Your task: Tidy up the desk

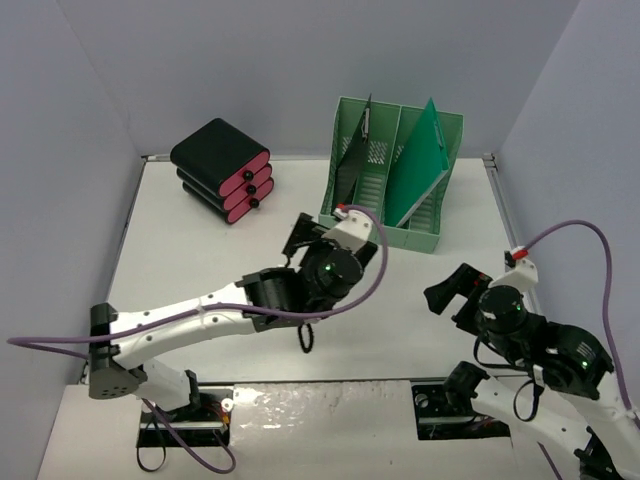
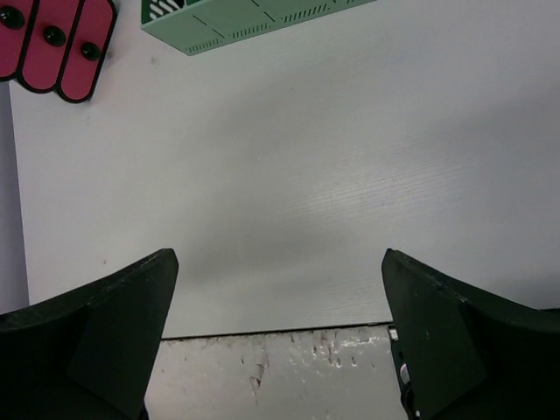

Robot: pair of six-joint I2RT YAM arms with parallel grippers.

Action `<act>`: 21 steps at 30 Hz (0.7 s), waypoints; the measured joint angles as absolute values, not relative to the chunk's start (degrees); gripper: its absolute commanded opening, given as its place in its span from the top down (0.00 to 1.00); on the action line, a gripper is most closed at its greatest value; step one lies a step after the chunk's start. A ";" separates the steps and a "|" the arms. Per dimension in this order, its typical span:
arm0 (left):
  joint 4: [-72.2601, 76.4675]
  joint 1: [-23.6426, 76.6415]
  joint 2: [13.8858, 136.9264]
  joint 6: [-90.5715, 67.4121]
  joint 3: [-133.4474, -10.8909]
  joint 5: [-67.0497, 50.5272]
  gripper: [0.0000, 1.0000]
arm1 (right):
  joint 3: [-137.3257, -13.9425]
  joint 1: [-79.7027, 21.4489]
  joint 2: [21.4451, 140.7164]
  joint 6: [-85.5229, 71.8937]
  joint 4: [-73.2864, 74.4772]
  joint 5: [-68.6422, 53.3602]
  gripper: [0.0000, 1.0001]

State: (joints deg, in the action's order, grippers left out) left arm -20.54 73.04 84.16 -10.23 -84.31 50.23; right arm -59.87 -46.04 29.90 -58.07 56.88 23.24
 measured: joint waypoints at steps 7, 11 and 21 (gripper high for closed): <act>-46.90 69.36 69.83 -32.92 -78.97 52.71 0.03 | -54.31 -46.04 36.83 -52.54 45.80 22.84 0.00; -55.33 67.14 62.42 -42.72 -72.69 52.39 0.03 | -52.37 -46.04 38.41 -50.46 41.33 22.70 0.00; -64.49 61.91 57.30 -56.71 -60.26 48.15 0.03 | -47.30 -46.04 41.41 -48.34 33.24 21.99 0.00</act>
